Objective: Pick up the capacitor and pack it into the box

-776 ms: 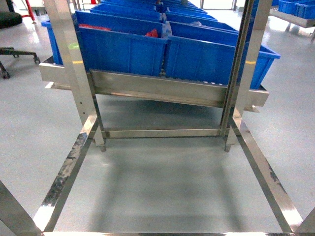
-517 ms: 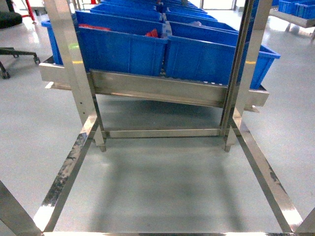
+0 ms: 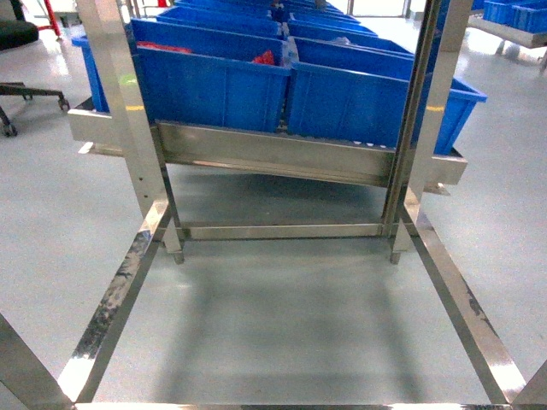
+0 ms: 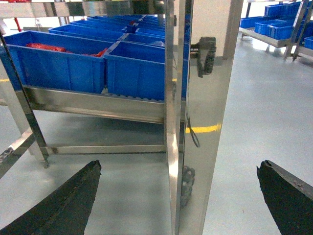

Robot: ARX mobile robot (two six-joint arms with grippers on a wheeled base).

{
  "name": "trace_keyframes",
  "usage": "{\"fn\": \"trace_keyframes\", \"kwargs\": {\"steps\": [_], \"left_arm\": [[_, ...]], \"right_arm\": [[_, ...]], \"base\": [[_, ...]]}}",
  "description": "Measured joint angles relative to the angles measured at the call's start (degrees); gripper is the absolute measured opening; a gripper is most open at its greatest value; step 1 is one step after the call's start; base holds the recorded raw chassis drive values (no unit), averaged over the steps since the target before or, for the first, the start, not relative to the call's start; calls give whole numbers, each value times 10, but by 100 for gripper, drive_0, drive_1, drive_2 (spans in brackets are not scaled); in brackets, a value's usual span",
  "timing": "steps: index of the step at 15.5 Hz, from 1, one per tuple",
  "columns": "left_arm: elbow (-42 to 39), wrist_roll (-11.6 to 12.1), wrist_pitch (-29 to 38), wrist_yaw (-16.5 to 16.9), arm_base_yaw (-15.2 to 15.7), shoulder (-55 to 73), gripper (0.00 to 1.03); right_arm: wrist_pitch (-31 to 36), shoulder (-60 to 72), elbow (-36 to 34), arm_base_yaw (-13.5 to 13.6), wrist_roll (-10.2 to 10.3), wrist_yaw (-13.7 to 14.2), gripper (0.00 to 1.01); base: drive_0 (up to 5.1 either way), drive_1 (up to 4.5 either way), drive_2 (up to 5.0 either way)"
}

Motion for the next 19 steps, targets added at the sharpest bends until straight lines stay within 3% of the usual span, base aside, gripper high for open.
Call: {"fn": "trace_keyframes", "kwargs": {"steps": [19], "left_arm": [[0,0,0,0,0,0,98]], "right_arm": [[0,0,0,0,0,0,98]], "base": [[0,0,0]]}}
